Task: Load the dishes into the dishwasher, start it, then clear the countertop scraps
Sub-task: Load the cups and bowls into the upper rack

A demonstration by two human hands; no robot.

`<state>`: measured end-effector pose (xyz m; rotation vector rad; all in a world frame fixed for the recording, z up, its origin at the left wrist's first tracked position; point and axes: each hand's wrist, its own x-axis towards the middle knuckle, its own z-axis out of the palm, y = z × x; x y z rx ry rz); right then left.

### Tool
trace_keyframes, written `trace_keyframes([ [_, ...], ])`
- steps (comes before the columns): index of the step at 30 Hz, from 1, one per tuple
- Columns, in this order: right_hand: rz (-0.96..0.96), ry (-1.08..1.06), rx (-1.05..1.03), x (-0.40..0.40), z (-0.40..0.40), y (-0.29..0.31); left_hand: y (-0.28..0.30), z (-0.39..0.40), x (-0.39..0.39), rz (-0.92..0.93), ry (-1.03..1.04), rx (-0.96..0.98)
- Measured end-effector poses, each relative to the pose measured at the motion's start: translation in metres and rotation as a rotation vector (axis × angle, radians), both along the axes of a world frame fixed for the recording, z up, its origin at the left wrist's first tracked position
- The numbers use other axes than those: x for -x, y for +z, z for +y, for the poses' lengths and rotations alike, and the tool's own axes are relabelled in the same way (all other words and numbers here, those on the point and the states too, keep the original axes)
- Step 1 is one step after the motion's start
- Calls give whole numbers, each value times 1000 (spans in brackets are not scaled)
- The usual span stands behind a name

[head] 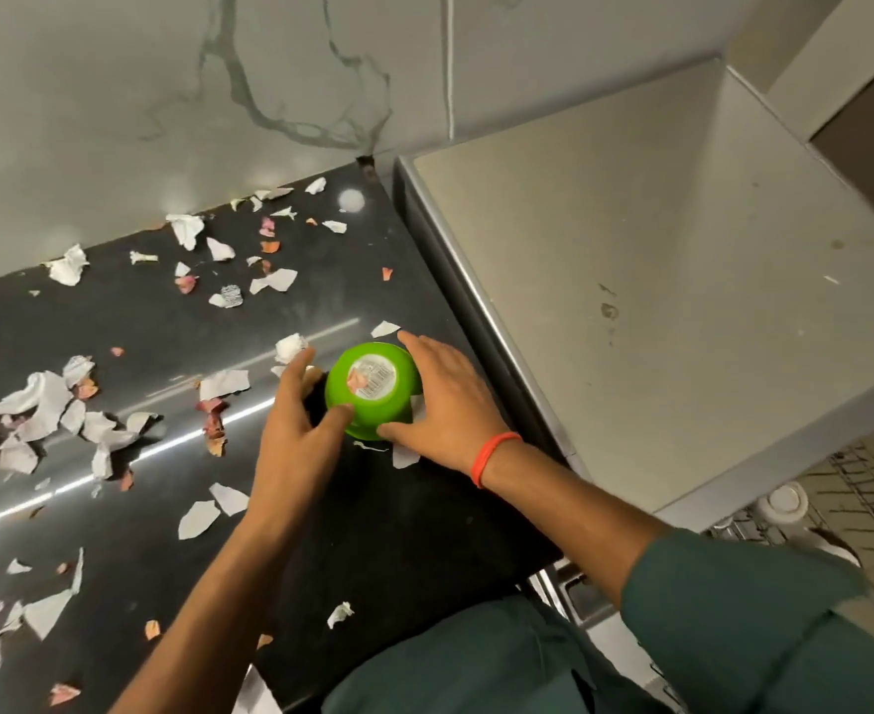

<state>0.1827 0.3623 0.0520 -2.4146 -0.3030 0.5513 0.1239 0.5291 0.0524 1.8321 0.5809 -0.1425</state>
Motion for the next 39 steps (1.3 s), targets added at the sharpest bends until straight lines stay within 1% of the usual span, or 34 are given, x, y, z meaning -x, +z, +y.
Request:
trace_keyframes([
  [3,-64,82,91,-3,15,-9,-1,1,-3,-18,-15,3],
  [6,-142,91,85,-4,25,-12,-4,2,-1,-75,-7,6],
  [9,-184,108,77,-6,28,-9,-5,1,2,-125,6,-38],
  [12,-245,130,68,-1,32,-4,-8,4,6,-151,50,-33],
  [14,-310,154,63,5,34,0,-8,6,9,-169,82,3],
  [17,-402,214,46,12,39,9,-7,12,13,-201,157,108],
  [20,-458,266,45,17,40,14,-10,23,14,-221,215,184],
  [24,-467,276,21,25,42,15,-20,36,19,-209,253,157],
  [27,-452,246,-21,30,44,16,-21,41,28,-206,282,78],
  [31,-407,182,-145,34,44,18,-22,44,41,-228,293,64],
  [36,-374,156,-220,36,45,20,-24,33,46,-207,185,-22],
  [39,-300,104,-273,35,39,16,-25,27,47,-196,75,-117],
])
